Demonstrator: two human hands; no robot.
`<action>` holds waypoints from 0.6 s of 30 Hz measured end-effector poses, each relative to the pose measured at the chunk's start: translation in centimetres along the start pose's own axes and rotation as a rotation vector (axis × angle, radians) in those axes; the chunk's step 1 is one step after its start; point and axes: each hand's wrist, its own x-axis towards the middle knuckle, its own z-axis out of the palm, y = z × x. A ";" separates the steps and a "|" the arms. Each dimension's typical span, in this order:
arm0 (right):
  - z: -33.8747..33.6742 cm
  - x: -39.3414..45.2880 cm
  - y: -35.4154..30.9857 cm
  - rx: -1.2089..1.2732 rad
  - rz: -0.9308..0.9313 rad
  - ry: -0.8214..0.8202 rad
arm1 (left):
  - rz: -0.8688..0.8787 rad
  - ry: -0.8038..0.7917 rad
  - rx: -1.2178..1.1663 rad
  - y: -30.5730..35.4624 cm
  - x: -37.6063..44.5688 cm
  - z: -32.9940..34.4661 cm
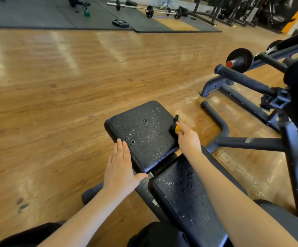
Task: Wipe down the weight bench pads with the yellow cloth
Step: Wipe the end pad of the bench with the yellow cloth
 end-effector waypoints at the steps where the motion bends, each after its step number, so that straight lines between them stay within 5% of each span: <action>1: 0.5 -0.5 -0.1 -0.016 -0.011 0.013 | 0.001 0.002 0.000 0.0 0.0 0.0; 8: 4.0 -8.0 -3.2 -0.176 -0.498 -0.105 | -0.002 0.017 -0.034 0.1 -0.1 -0.2; 18: 3.4 -7.2 -3.5 -0.194 -0.593 -0.319 | -0.037 0.035 -0.134 -0.2 0.1 0.1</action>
